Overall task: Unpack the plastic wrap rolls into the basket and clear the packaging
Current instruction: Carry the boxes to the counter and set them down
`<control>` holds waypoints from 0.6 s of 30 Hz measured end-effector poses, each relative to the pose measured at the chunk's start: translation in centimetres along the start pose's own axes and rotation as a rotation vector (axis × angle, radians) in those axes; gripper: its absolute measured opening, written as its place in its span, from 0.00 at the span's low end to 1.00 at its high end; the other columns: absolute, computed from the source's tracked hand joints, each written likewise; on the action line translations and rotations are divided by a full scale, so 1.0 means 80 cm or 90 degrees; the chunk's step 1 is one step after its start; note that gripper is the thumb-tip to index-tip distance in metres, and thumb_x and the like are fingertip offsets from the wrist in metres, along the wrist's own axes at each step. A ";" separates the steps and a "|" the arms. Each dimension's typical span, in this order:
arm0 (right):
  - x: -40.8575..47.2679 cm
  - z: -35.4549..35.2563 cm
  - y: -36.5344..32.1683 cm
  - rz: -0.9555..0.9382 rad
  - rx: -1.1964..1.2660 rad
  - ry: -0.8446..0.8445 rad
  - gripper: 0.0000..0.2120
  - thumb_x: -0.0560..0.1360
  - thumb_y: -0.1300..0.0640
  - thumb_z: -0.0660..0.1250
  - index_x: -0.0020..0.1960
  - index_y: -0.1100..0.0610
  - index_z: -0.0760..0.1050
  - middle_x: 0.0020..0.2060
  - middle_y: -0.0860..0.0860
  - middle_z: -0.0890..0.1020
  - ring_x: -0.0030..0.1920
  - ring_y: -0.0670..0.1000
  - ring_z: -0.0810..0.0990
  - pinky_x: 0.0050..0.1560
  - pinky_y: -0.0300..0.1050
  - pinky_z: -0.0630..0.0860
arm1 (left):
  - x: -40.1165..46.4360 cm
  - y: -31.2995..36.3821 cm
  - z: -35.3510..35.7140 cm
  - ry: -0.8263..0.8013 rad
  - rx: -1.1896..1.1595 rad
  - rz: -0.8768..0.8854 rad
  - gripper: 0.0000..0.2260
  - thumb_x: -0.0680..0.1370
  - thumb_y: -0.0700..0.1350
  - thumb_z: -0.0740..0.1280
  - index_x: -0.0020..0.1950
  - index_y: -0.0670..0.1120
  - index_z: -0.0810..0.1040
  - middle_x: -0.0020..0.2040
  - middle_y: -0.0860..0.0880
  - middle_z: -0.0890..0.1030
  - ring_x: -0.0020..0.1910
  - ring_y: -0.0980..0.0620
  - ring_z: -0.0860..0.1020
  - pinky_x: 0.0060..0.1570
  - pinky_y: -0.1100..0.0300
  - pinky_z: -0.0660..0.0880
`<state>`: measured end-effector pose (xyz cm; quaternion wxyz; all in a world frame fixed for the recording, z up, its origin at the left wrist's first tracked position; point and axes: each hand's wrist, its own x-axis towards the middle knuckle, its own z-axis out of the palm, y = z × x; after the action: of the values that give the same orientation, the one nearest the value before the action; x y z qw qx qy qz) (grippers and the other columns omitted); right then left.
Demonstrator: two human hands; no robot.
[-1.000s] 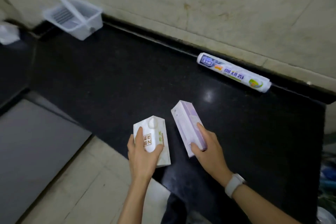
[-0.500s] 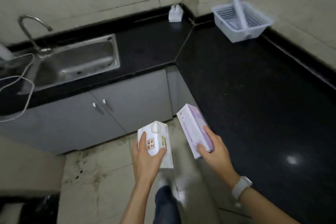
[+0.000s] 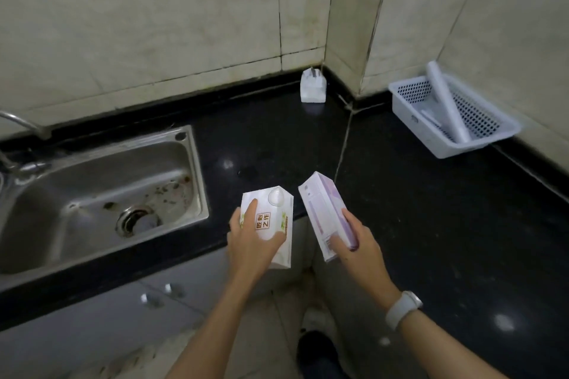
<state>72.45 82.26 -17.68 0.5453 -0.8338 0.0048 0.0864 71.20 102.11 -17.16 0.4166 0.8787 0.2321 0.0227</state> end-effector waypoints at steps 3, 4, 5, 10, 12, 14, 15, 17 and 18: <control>0.085 -0.004 -0.004 0.008 0.001 0.026 0.29 0.73 0.52 0.65 0.71 0.45 0.56 0.64 0.50 0.66 0.56 0.44 0.67 0.48 0.34 0.68 | 0.074 0.021 0.022 -0.046 0.058 0.051 0.38 0.66 0.54 0.70 0.72 0.57 0.55 0.74 0.50 0.56 0.66 0.43 0.66 0.63 0.40 0.66; 0.116 -0.006 -0.007 0.014 0.008 0.034 0.29 0.73 0.52 0.64 0.70 0.45 0.57 0.65 0.51 0.66 0.57 0.45 0.67 0.52 0.37 0.69 | 0.102 0.029 0.030 -0.062 0.078 0.069 0.38 0.66 0.55 0.69 0.71 0.57 0.54 0.74 0.50 0.56 0.66 0.43 0.65 0.64 0.40 0.66; 0.147 -0.008 -0.010 0.022 0.016 0.038 0.28 0.73 0.51 0.64 0.70 0.45 0.57 0.66 0.52 0.66 0.57 0.45 0.66 0.55 0.40 0.69 | 0.130 0.038 0.037 -0.076 0.099 0.081 0.38 0.66 0.56 0.69 0.71 0.57 0.54 0.74 0.50 0.55 0.67 0.43 0.64 0.65 0.41 0.64; 0.275 -0.017 -0.023 0.046 0.023 0.055 0.28 0.73 0.50 0.65 0.70 0.44 0.58 0.67 0.52 0.67 0.60 0.49 0.68 0.60 0.47 0.68 | 0.271 0.081 0.067 -0.099 0.234 0.118 0.39 0.67 0.57 0.68 0.73 0.56 0.51 0.75 0.46 0.49 0.67 0.39 0.61 0.65 0.41 0.60; 0.313 -0.019 -0.026 0.063 0.005 0.052 0.29 0.73 0.50 0.65 0.70 0.46 0.57 0.68 0.53 0.66 0.63 0.51 0.69 0.63 0.49 0.68 | 0.320 0.092 0.077 -0.111 0.296 0.129 0.40 0.67 0.56 0.69 0.74 0.55 0.50 0.76 0.44 0.47 0.67 0.38 0.60 0.65 0.40 0.59; 0.347 -0.021 -0.030 0.073 -0.005 0.051 0.29 0.73 0.51 0.65 0.70 0.46 0.58 0.67 0.53 0.67 0.63 0.52 0.69 0.64 0.51 0.69 | 0.369 0.096 0.086 -0.127 0.355 0.145 0.40 0.68 0.56 0.69 0.74 0.55 0.50 0.76 0.44 0.47 0.67 0.38 0.59 0.66 0.40 0.58; 0.363 -0.021 -0.031 0.080 -0.006 0.055 0.29 0.72 0.51 0.65 0.70 0.46 0.58 0.67 0.53 0.68 0.63 0.52 0.70 0.65 0.51 0.69 | 0.393 0.096 0.089 -0.136 0.383 0.150 0.39 0.69 0.56 0.69 0.74 0.55 0.51 0.76 0.44 0.48 0.68 0.38 0.59 0.66 0.40 0.57; 0.391 -0.020 -0.035 0.098 -0.005 0.067 0.29 0.72 0.52 0.65 0.70 0.46 0.59 0.66 0.54 0.68 0.62 0.52 0.70 0.65 0.52 0.69 | 0.440 0.092 0.097 -0.157 0.436 0.163 0.33 0.74 0.54 0.64 0.74 0.56 0.51 0.77 0.46 0.48 0.71 0.37 0.53 0.69 0.38 0.52; 0.405 -0.020 -0.036 0.107 -0.004 0.075 0.29 0.72 0.52 0.66 0.70 0.46 0.59 0.65 0.54 0.68 0.62 0.52 0.70 0.64 0.52 0.69 | 0.462 0.090 0.099 -0.165 0.460 0.175 0.30 0.77 0.51 0.61 0.74 0.56 0.49 0.77 0.47 0.46 0.73 0.37 0.48 0.70 0.36 0.48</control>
<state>104.85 84.78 -19.25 0.5321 -0.8359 0.1062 0.0824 108.82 108.20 -22.64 0.0997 0.9870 0.0508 -0.1157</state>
